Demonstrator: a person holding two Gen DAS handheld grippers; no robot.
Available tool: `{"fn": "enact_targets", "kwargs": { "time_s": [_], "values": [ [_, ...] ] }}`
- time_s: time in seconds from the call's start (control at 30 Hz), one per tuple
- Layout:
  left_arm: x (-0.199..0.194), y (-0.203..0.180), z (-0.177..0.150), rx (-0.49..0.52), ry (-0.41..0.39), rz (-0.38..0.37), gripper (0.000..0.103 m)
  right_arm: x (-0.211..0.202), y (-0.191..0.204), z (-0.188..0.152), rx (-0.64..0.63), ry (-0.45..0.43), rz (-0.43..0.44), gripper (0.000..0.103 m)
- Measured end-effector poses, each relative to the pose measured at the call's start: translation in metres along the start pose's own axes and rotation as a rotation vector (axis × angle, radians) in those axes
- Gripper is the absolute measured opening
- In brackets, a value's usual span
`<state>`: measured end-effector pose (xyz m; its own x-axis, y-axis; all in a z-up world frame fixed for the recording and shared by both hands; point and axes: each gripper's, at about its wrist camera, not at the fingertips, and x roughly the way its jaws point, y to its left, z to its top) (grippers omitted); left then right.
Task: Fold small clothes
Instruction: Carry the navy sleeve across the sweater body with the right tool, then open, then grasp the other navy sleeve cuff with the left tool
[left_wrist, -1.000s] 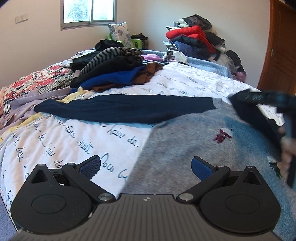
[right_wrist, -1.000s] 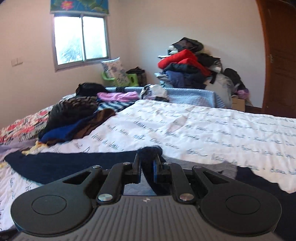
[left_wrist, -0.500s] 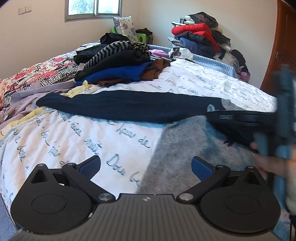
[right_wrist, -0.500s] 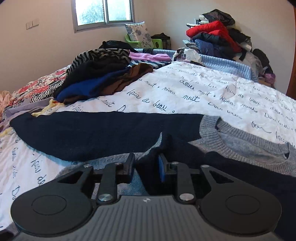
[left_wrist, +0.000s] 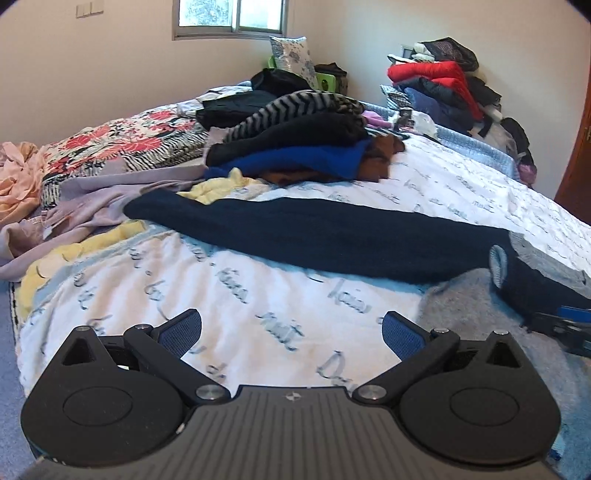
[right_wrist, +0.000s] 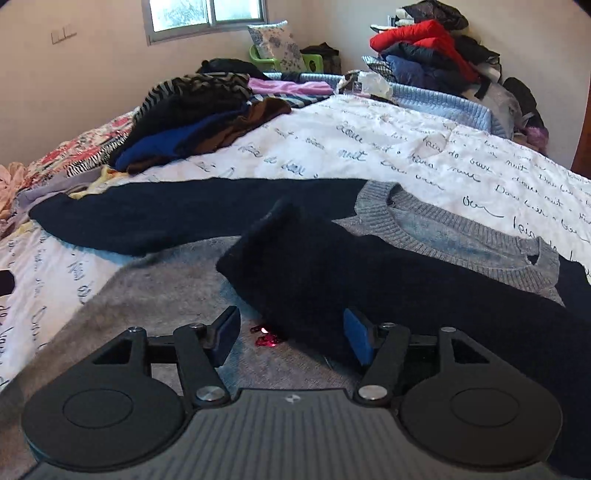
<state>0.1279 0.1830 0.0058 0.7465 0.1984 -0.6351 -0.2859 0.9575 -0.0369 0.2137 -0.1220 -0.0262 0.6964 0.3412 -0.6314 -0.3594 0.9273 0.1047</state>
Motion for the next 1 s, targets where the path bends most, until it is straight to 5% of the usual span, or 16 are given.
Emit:
{"fn": "enact_targets", "kwargs": {
  "time_s": [0.13, 0.23, 0.53, 0.6, 0.77, 1.0],
  "values": [
    [0.013, 0.039, 0.013, -0.103, -0.016, 0.045, 0.103, -0.059, -0.008, -0.021, -0.065, -0.084, -0.052, 0.086],
    [0.030, 0.077, 0.027, -0.261, -0.030, 0.034, 0.103, -0.093, -0.024, -0.043, -0.092, -0.101, -0.117, 0.087],
    [0.096, 0.156, 0.057, -0.718, 0.027, -0.170, 0.103, -0.139, -0.065, -0.103, 0.072, -0.094, -0.227, 0.087],
    [0.108, 0.165, 0.057, -0.782, 0.028, -0.195, 0.098, -0.143, -0.066, -0.109, 0.099, -0.095, -0.238, 0.087],
    [0.135, 0.177, 0.058, -0.889, 0.041, -0.268, 0.066, -0.155, -0.064, -0.116, 0.137, -0.134, -0.242, 0.087],
    [0.158, 0.194, 0.059, -0.991, -0.025, -0.272, 0.045, -0.167, -0.060, -0.119, 0.148, -0.174, -0.257, 0.087]
  ]
}}
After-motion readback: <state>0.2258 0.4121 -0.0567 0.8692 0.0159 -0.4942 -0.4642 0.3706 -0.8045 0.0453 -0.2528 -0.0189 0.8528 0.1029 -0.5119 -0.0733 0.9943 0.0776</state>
